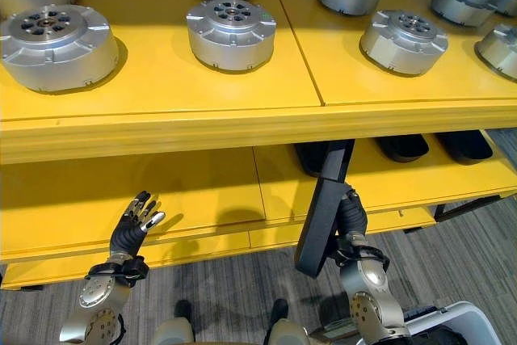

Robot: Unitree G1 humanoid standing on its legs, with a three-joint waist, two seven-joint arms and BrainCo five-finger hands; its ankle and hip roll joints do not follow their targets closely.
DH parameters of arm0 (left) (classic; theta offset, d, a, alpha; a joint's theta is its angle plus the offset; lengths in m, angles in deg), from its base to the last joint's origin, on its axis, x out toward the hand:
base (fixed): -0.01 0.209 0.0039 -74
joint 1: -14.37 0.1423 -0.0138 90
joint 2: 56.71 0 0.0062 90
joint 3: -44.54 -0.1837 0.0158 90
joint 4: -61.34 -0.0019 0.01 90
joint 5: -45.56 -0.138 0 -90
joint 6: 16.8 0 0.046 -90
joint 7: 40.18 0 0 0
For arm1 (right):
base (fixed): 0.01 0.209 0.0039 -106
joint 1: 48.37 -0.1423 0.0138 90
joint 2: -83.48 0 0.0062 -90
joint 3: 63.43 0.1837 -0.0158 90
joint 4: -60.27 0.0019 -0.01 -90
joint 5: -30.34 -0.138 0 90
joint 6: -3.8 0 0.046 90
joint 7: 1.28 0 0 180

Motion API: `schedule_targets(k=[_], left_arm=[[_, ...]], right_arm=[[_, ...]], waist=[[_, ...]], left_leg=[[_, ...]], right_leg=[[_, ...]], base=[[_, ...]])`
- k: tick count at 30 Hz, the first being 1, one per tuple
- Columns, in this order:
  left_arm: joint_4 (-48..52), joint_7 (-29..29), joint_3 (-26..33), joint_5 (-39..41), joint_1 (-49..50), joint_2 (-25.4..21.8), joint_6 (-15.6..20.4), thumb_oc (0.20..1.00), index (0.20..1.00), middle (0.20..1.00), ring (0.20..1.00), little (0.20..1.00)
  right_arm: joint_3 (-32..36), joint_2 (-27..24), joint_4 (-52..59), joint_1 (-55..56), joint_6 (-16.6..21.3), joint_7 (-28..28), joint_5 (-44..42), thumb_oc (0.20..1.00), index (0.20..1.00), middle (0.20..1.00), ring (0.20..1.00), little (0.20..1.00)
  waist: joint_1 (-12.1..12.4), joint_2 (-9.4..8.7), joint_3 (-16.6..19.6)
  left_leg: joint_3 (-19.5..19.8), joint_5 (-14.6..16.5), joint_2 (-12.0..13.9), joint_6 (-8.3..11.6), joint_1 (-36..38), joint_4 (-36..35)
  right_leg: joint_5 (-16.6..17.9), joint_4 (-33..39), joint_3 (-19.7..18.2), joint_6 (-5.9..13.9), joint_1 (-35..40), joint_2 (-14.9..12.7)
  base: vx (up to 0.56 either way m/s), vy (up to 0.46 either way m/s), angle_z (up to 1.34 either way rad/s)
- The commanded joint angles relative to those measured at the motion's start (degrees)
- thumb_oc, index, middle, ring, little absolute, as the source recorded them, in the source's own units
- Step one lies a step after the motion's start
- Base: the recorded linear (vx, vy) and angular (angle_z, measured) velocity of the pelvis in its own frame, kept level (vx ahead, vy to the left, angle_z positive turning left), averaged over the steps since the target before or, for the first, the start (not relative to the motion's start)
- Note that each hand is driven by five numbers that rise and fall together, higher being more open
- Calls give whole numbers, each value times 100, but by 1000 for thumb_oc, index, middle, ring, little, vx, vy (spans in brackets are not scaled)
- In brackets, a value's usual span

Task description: Move parts from the plastic box to the shelf.

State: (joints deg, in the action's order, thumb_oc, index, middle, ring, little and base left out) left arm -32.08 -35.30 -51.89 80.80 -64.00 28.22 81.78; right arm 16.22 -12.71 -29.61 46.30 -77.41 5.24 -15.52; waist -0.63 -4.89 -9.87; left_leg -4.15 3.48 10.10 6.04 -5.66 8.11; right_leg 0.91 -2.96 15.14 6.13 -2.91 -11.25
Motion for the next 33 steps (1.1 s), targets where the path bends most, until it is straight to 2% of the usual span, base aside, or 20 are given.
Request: schedule_targets(k=[1, 9, 14, 17, 19, 25, 28, 33], left_arm=[[432, -150, 60, -12, -64, -243, 181, 1000, 1000, 1000, 1000, 1000], [493, -70, -91, 69, -267, -322, 188, 1000, 1000, 1000, 1000, 1000], [554, 21, -126, 141, -309, -420, 195, 1000, 1000, 1000, 1000, 1000], [610, 61, -140, 190, -335, -526, 224, 1000, 1000, 1000, 1000, 1000], [628, 100, -228, 292, -385, -623, 255, 1000, 1000, 1000, 1000, 1000], [641, 204, -399, 445, -573, -752, 278, 1000, 1000, 1000, 1000, 1000], [678, 274, -598, 540, -765, -862, 352, 1000, 1000, 1000, 1000, 1000], [675, 344, -771, 477, -997, -859, 389, 1000, 1000, 1000, 1000, 1000]], right_arm=[[-118, -259, 155, -837, 230, -301, 177, 200, 200, 200, 200, 200], [-938, -120, -147, -2009, 104, -278, 436, 200, 200, 200, 200, 200], [-1507, 114, -527, -3008, -34, -155, 631, 200, 200, 200, 200, 200], [-1602, 198, -926, -3481, -64, 54, 679, 200, 200, 200, 200, 200], [-1580, 325, -1646, -4097, -59, 340, 583, 200, 200, 200, 200, 200], [-1482, 483, -2424, -5140, -21, 781, 341, 200, 200, 200, 200, 200], [-1335, 345, -3022, -6088, 41, 1157, 479, 200, 200, 200, 200, 200], [-1091, 173, -2985, -6502, 241, 1472, 636, 200, 200, 200, 200, 200]], waist=[[119, 19, 23], [275, 93, -136], [488, 109, -317], [597, 114, -399], [719, 128, -474], [860, 182, -692], [948, 261, -930], [938, 362, -1157]], left_leg=[[62, -101, 442, 65, -109, 95], [206, -140, 394, 81, -367, 208], [323, -133, 313, 76, -547, 324], [383, -142, 276, 77, -645, 376], [459, -148, 230, 70, -748, 420], [541, -151, 151, 52, -971, 539], [626, -117, 76, 27, -1379, 862], [691, 133, 5, 8, -2057, 1638]], right_leg=[[-202, -623, -102, 380, -67, -576], [-252, -762, -18, 352, -146, -639], [-239, -850, 84, 346, -190, -717], [-242, -886, 139, 347, -203, -754], [-237, -910, 193, 337, -216, -785], [-241, -1013, 194, 319, -397, -825], [-260, -1285, 126, 312, -748, -912], [-492, -1983, -23, 264, -1348, -1019]], base=[[-48, -10, 2], [-41, -8, 9], [-37, -3, 12], [-33, -4, 18], [-40, -2, 23], [-61, 17, 9], [-126, 46, 9], [-115, 46, 8]])
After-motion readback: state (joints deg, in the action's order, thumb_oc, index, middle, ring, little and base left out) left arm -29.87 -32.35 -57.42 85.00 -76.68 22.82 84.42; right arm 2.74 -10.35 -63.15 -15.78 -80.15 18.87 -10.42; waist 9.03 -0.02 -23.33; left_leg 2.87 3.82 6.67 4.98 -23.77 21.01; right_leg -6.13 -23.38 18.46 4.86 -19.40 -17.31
